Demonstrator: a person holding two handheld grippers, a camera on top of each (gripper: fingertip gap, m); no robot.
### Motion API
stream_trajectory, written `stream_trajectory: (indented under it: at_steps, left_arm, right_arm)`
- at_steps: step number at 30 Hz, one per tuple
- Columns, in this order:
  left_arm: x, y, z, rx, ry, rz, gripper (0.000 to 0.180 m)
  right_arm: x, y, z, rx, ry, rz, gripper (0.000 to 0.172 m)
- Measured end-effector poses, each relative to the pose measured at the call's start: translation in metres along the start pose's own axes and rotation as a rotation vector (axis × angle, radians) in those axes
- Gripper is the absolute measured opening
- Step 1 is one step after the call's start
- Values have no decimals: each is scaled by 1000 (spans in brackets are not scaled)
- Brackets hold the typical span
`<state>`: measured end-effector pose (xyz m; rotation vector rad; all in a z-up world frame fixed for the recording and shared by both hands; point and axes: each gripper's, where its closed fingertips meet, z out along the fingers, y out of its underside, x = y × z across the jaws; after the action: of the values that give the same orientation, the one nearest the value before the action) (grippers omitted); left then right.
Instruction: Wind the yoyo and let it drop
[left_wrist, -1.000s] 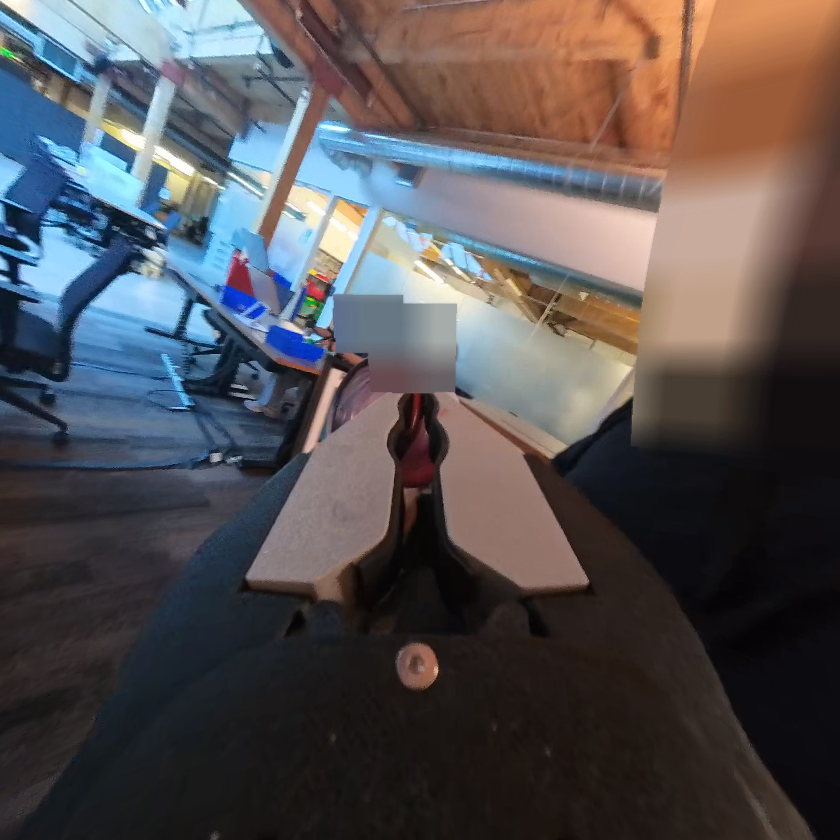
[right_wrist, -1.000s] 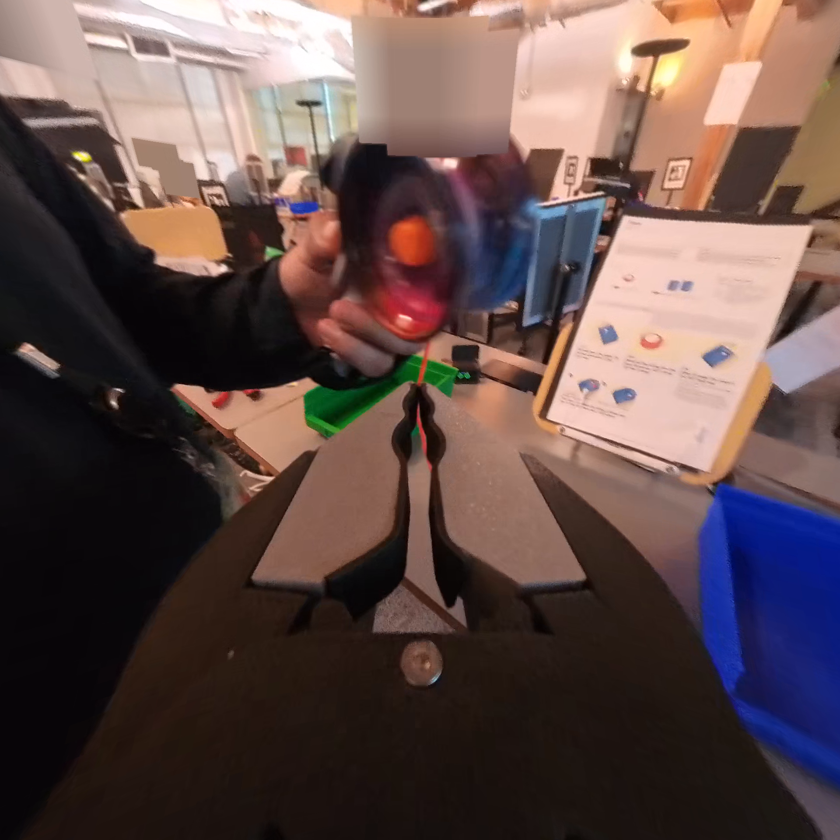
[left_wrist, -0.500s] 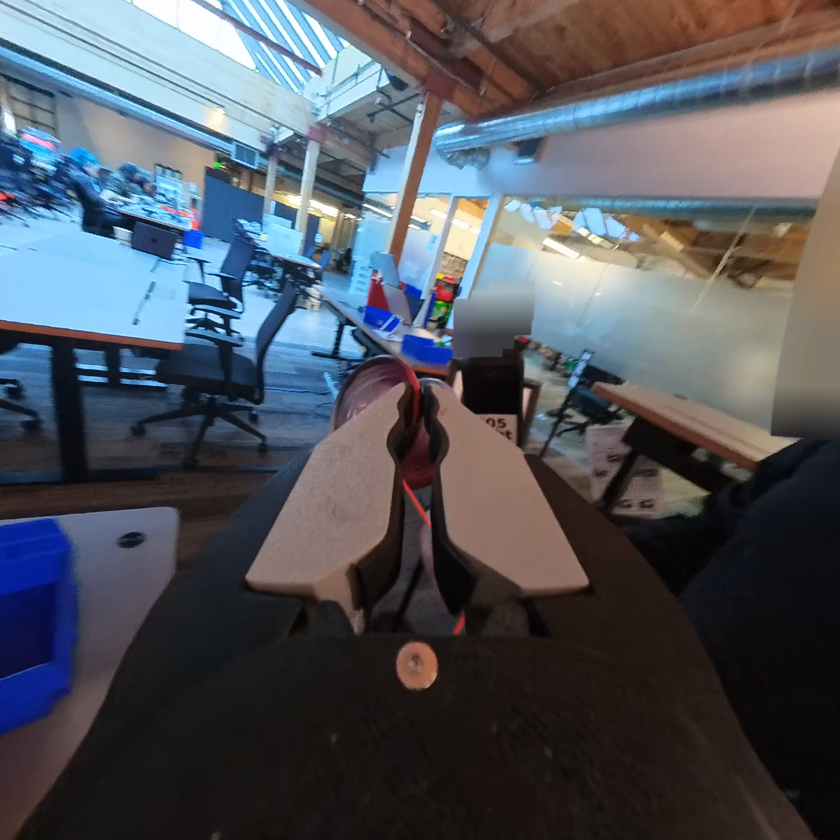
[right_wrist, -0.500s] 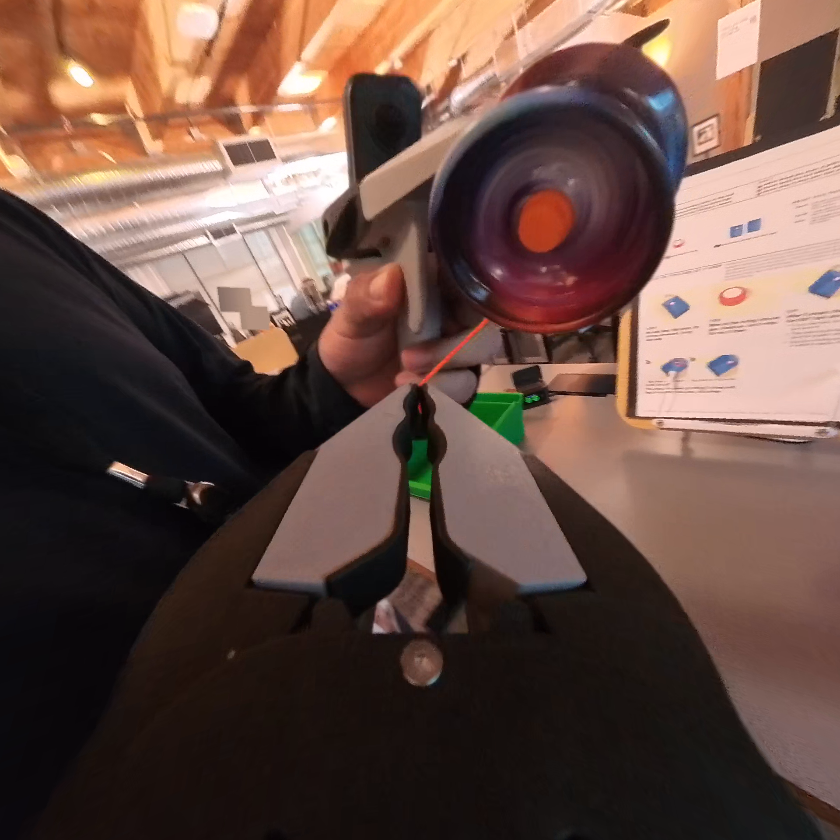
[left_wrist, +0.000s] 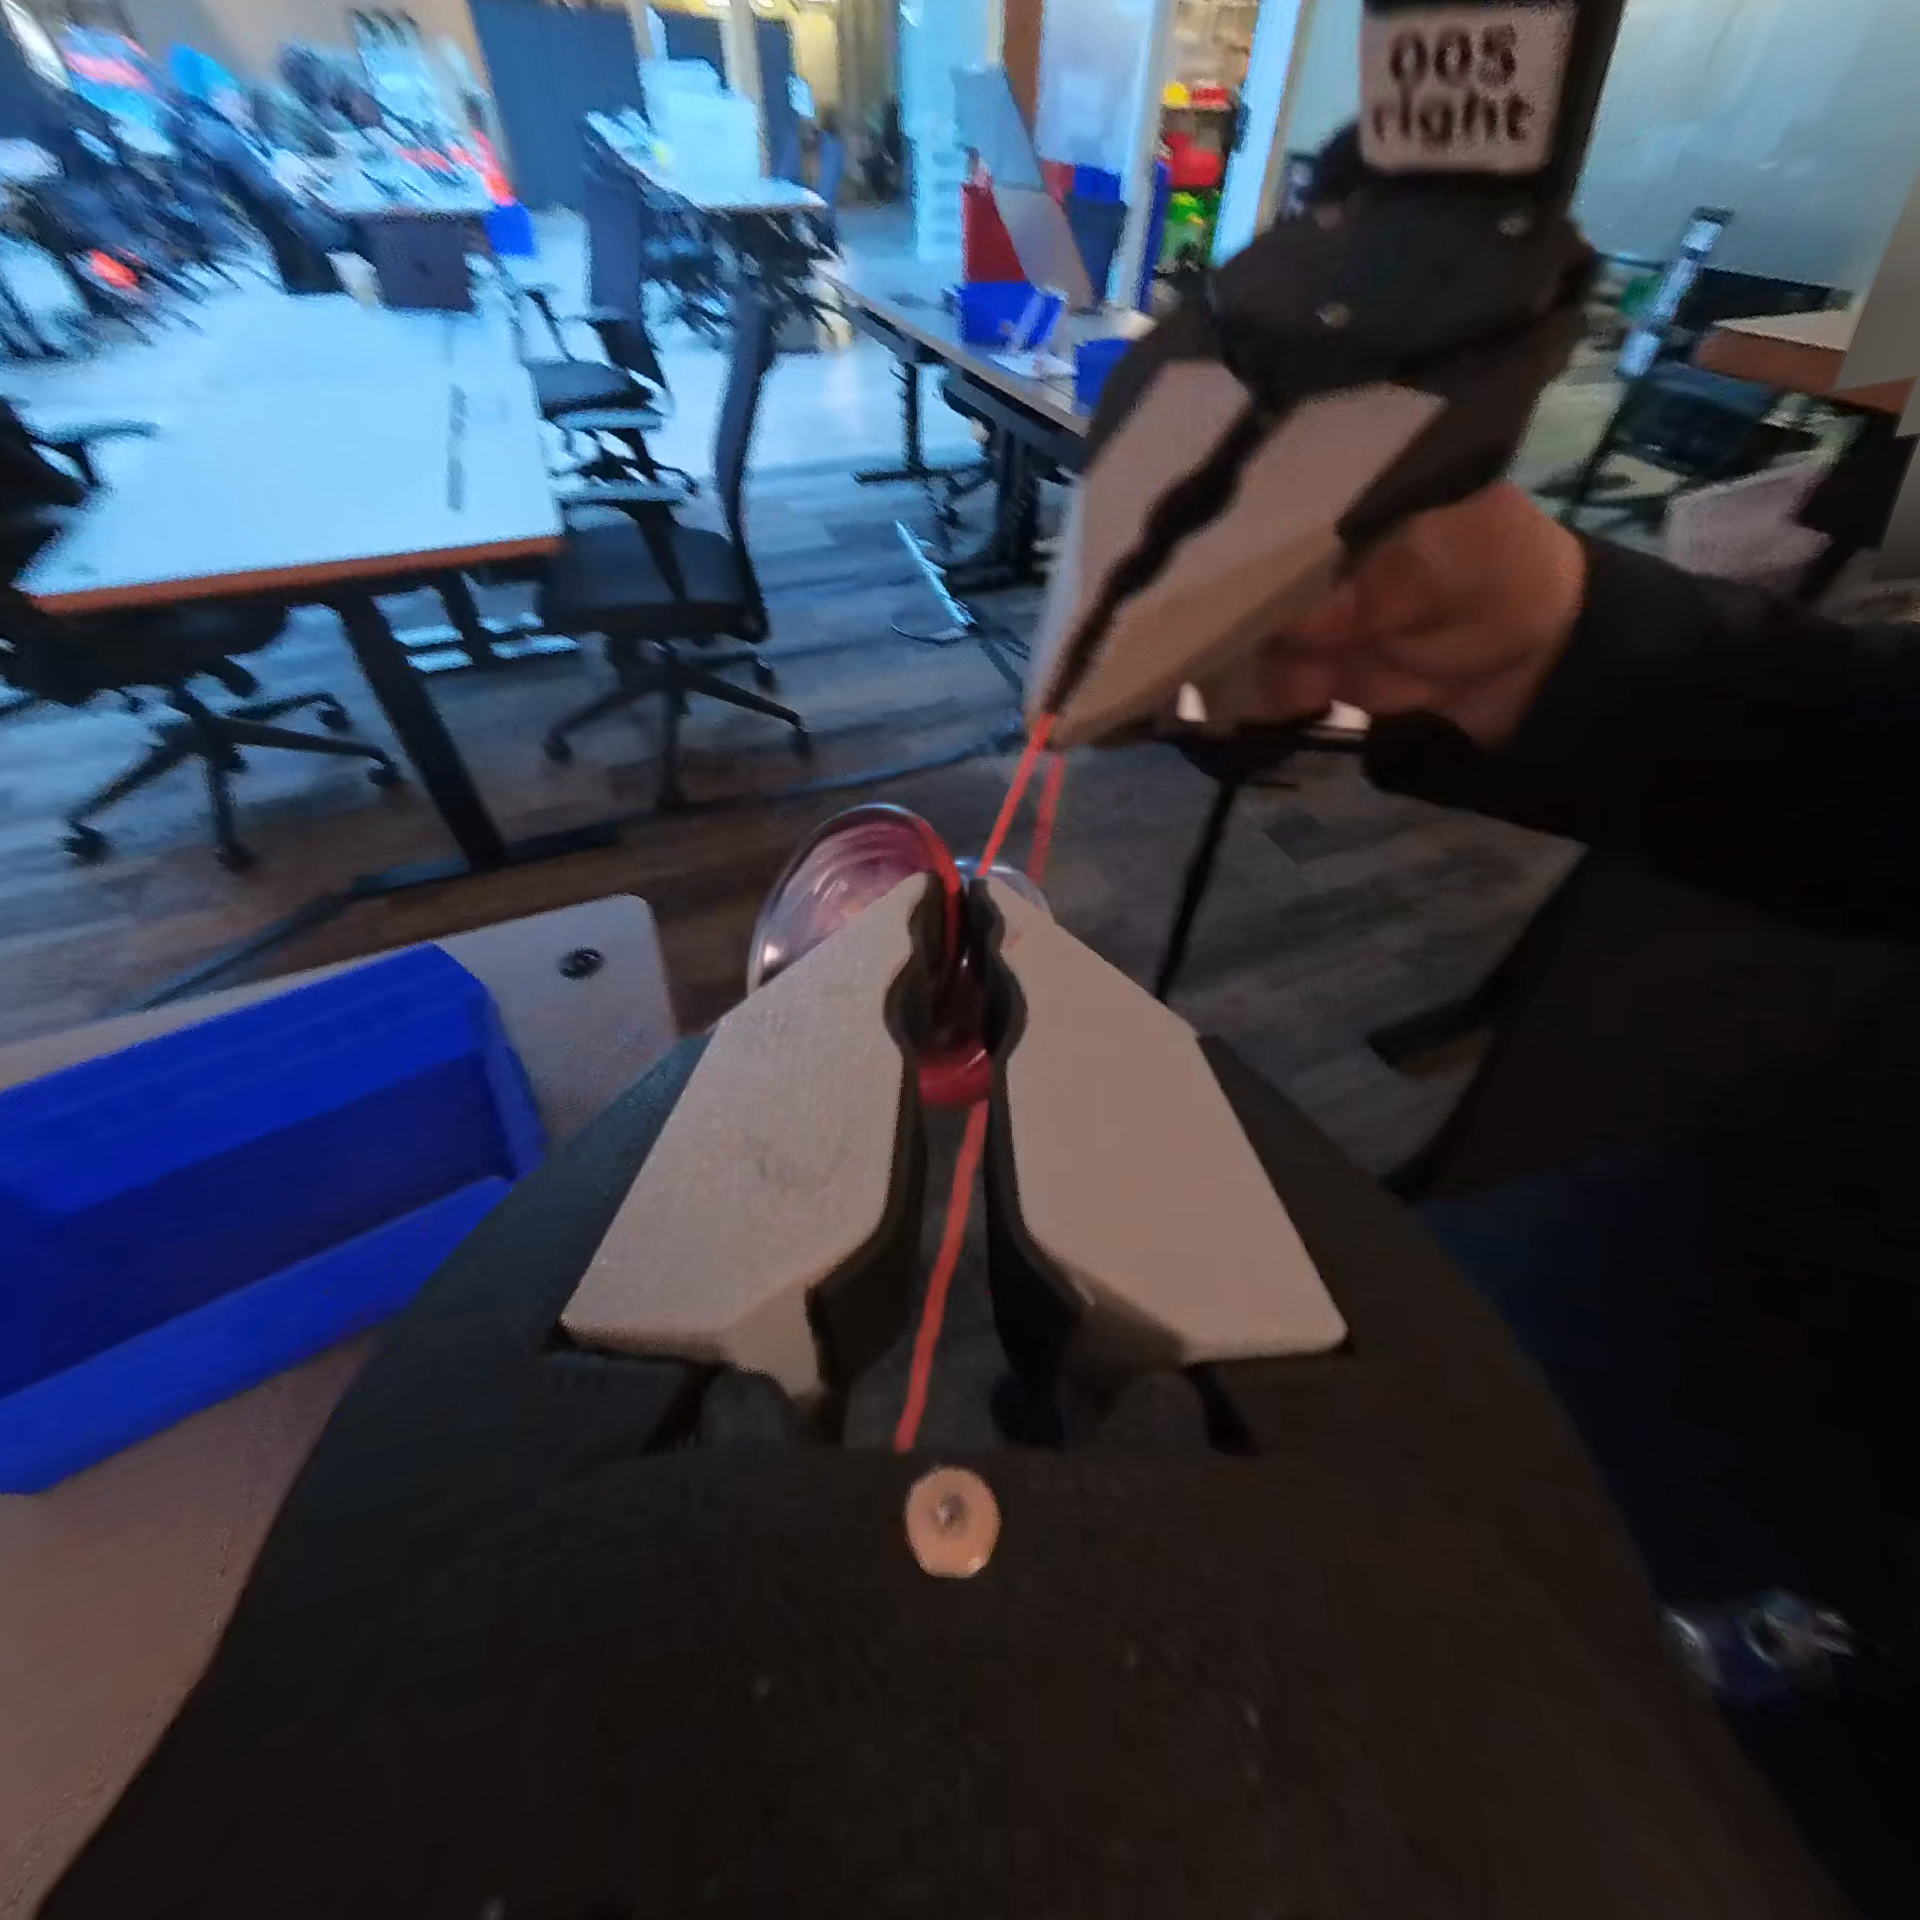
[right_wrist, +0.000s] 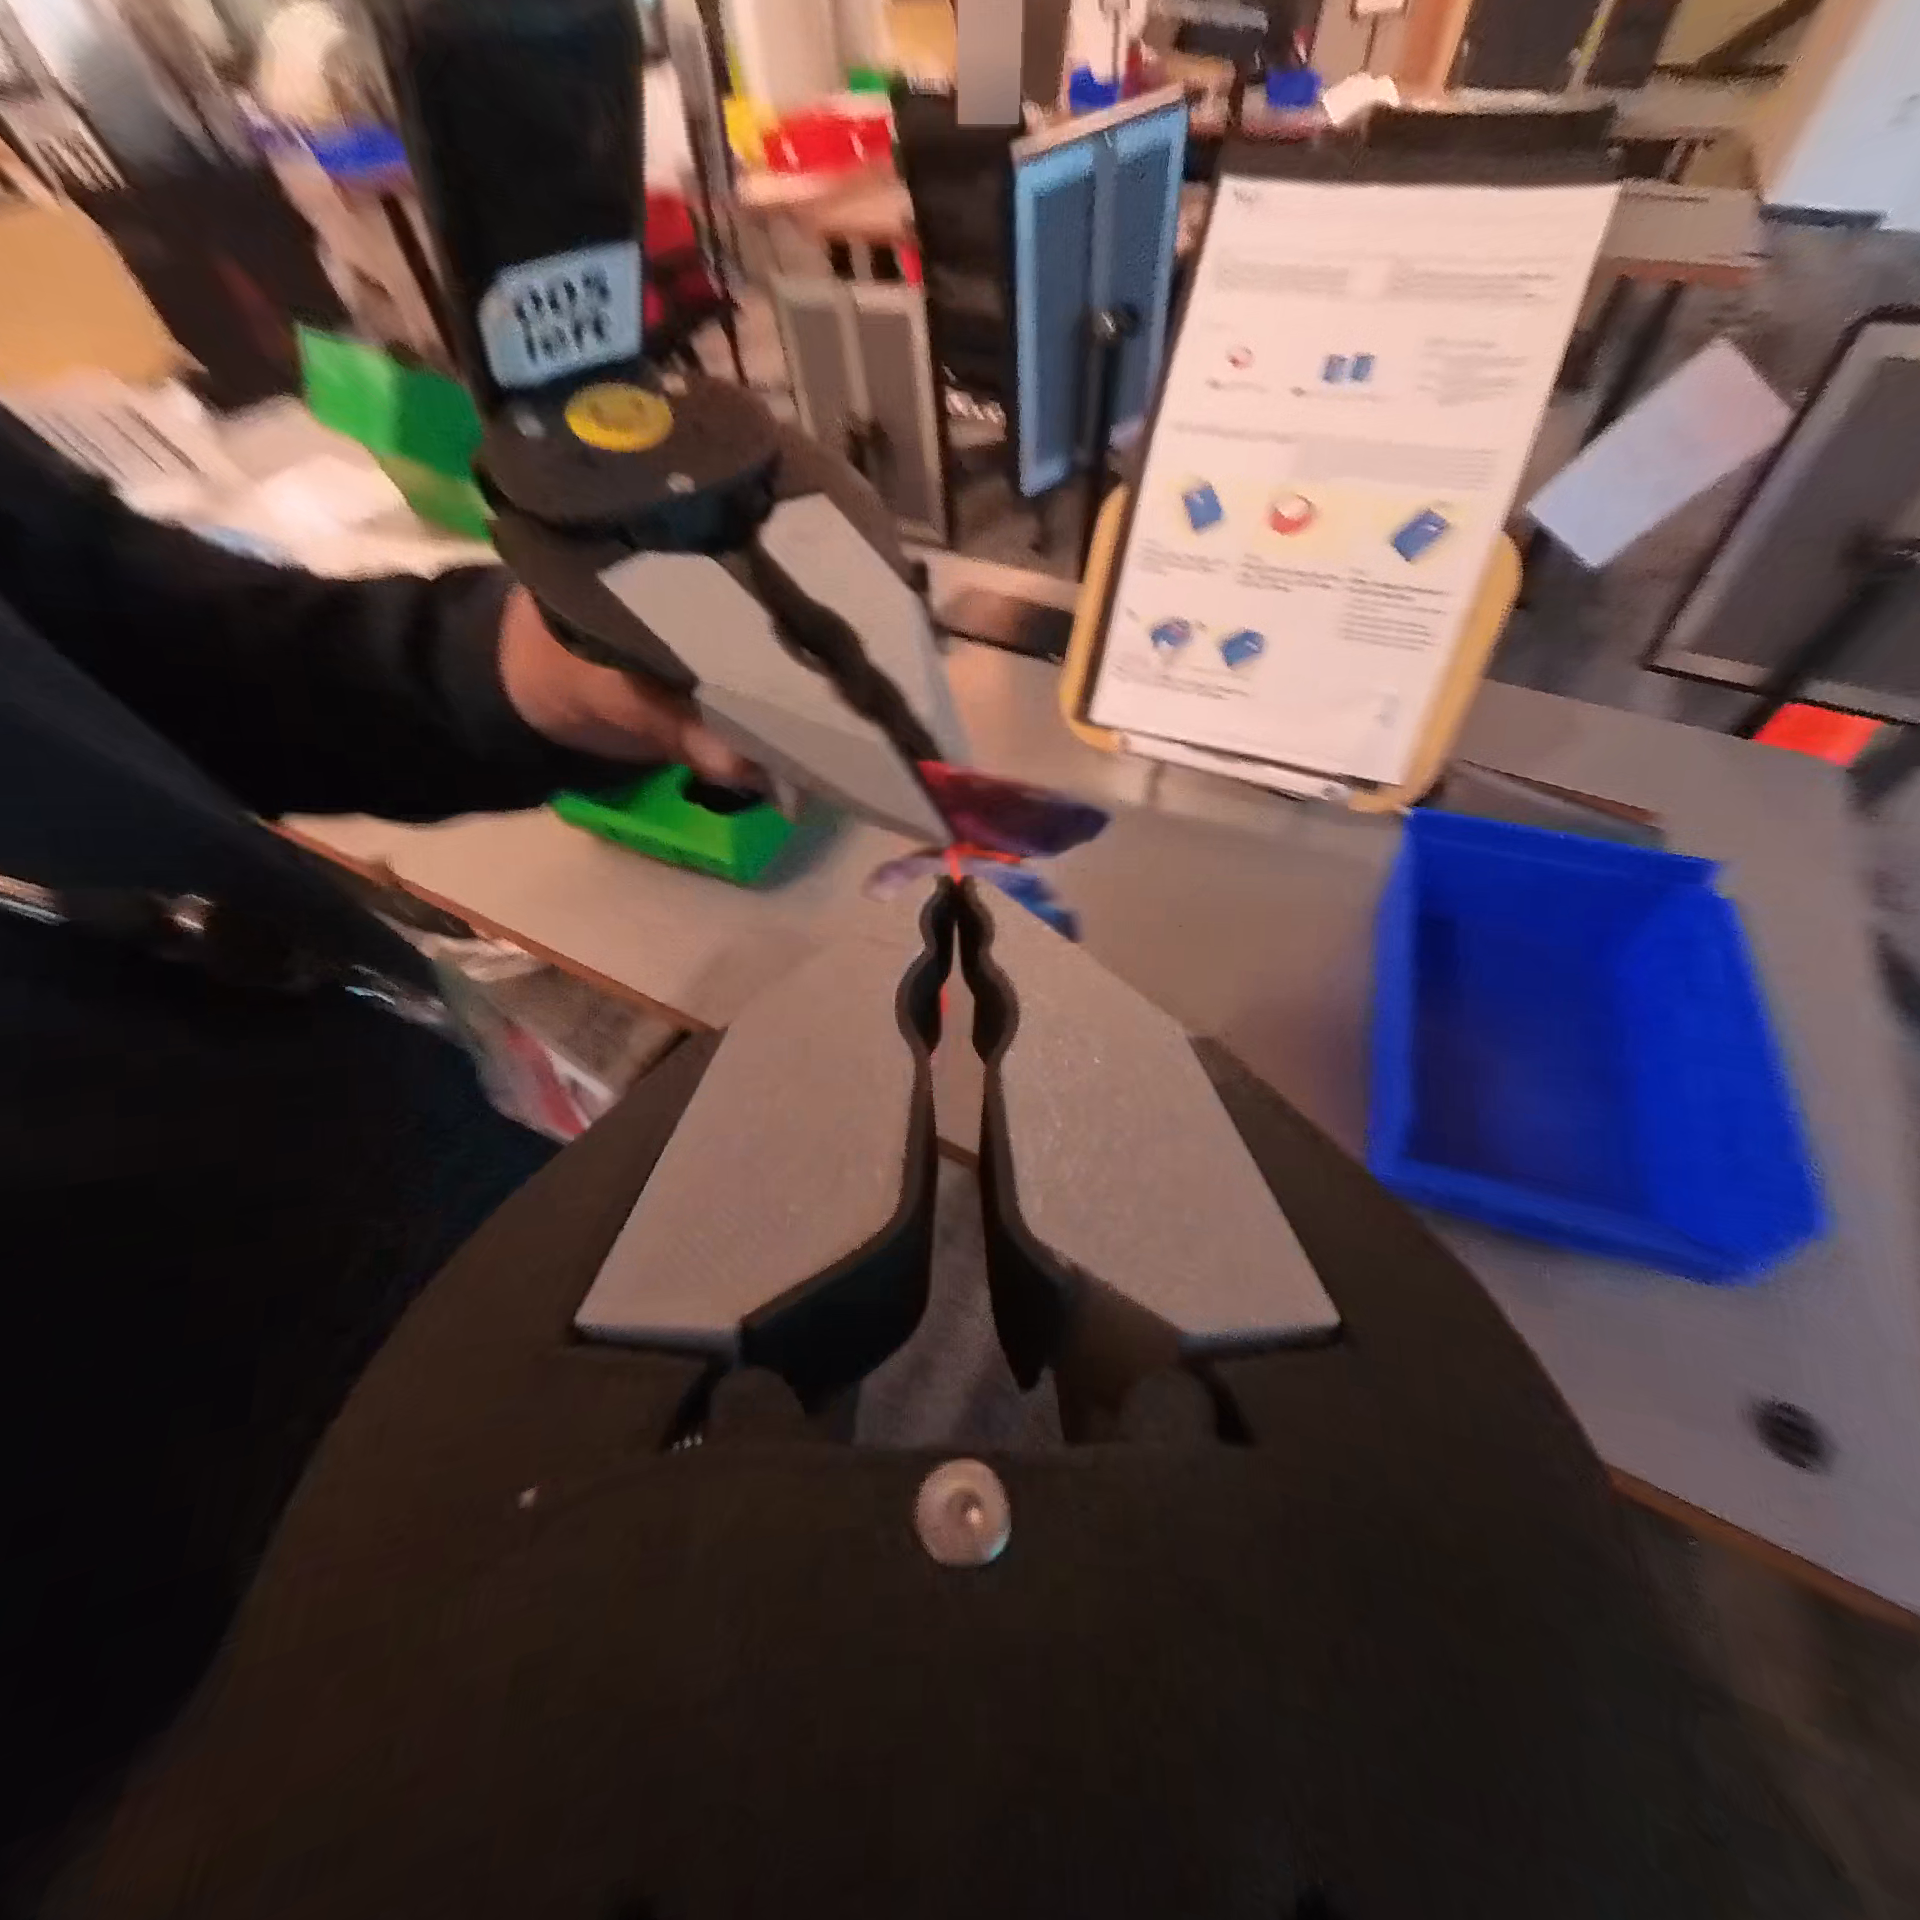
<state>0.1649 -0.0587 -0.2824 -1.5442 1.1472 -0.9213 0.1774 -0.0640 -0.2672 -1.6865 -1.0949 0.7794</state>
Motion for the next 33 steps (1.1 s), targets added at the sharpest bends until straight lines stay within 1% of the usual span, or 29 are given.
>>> stream_trajectory:
  at_steps: [3, 4, 6, 8, 10, 17, 20, 24, 28, 31, 33]
  left_arm:
    - [18, 6, 4, -52, 129, -79, 2]
    - [25, 3, 4, -43, 177, -120, 2]
    - [33, -12, -1, 33, 267, -221, 2]
    - [37, -33, -12, 143, 346, -293, 1]
    - [35, -50, -20, 230, 379, -345, 2]
    - [39, -61, -21, 299, 395, -341, 2]
    - [40, -57, -17, 296, 400, -349, 2]
    - [45, -47, -19, 332, 464, -384, 2]
    - [37, -22, -22, 351, 461, -482, 2]
    - [31, 0, -26, 320, 409, -510, 2]
    - [33, 10, -30, 306, 412, -529, 1]
  right_arm:
    - [9, 4, 2, -70, 42, -94, 0]
    - [11, 6, 4, -83, 48, -116, 0]
    - [12, 9, 6, -67, 25, -132, 0]
    - [8, 7, 7, 6, -19, -108, 0]
    - [-1, 3, 6, 107, -91, -47, 0]
    - [-6, -7, 2, 342, -146, 117, 0]
    - [-7, -1, 2, 354, -165, 164, 0]
    - [-16, 7, 4, 376, -215, 228, 0]
    - [-21, 29, 14, 345, -233, 286, 0]
    - [-24, 43, 21, 302, -232, 298, 0]
    - [-28, 48, 26, 270, -251, 299, 0]
